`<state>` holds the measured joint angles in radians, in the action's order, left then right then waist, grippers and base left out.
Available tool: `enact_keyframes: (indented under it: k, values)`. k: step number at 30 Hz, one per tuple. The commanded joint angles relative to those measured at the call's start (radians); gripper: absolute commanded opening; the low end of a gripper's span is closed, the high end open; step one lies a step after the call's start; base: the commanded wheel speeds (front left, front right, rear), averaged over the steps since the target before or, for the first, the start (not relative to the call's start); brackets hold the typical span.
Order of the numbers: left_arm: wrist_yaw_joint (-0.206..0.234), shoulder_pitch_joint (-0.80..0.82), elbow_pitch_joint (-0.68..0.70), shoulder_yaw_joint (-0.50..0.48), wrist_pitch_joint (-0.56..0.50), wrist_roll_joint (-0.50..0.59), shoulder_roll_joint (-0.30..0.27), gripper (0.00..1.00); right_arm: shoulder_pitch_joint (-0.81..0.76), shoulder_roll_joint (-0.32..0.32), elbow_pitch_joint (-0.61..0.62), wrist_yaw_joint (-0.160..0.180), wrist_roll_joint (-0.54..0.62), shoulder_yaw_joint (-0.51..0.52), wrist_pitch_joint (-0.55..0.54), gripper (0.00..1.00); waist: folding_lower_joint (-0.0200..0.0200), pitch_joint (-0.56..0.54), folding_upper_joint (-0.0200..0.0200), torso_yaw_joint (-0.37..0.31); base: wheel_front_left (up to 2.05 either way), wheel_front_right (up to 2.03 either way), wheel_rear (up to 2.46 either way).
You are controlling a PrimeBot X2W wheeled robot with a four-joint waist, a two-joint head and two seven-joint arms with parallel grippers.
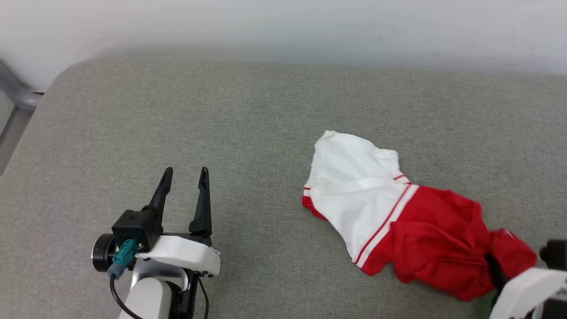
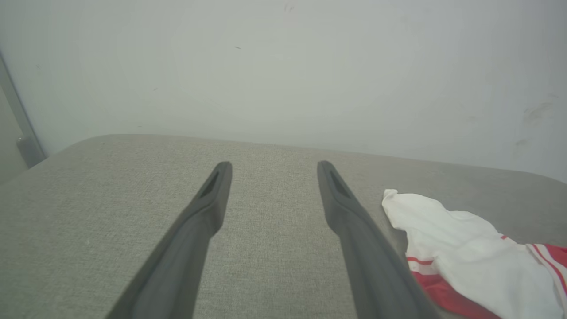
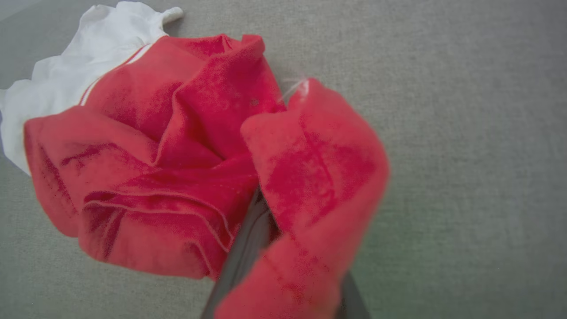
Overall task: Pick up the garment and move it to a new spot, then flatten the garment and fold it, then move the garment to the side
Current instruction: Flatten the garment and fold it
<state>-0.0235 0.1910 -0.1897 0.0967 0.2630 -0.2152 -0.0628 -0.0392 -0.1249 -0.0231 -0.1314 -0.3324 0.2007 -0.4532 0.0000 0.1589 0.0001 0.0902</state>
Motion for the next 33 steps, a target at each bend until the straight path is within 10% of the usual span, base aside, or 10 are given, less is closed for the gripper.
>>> enact_keyframes:
  k: [1, 8, 10, 24, 33]
  values:
    - [-0.001, -0.004, -0.001, -0.001, 0.002, 0.004, -0.003, 1.00, -0.011, 0.005, -0.007, 0.001, -0.001, 0.012, 0.009, 0.00, 0.0000, -0.002, -0.0001, -0.005, 0.00, 0.00, 0.00]
    - [-0.010, -0.019, -0.017, -0.018, 0.002, 0.010, -0.002, 1.00, -0.058, 0.058, -0.159, 0.002, -0.012, 0.097, 0.083, 0.05, 0.0000, -0.010, -0.0001, -0.016, 0.00, 0.00, 0.00]
    - [-0.015, -0.019, -0.021, -0.021, 0.002, 0.011, -0.002, 1.00, -0.048, 0.061, -0.195, 0.002, -0.015, 0.095, 0.106, 1.00, 0.0000, -0.012, -0.0001, -0.014, 0.00, 0.00, 0.00]
    - [-0.022, -0.050, -0.034, -0.036, 0.002, 0.017, 0.003, 1.00, -0.006, 0.067, -0.099, 0.001, 0.044, 0.082, 0.382, 1.00, 0.0000, -0.061, -0.0001, -0.014, 0.00, 0.00, 0.00]
    - [-0.019, -0.048, -0.033, -0.027, 0.002, 0.017, 0.007, 1.00, 0.041, -0.030, 0.055, 0.001, 0.086, -0.147, 0.170, 1.00, 0.0000, -0.062, -0.0001, -0.006, 0.00, 0.00, 0.00]
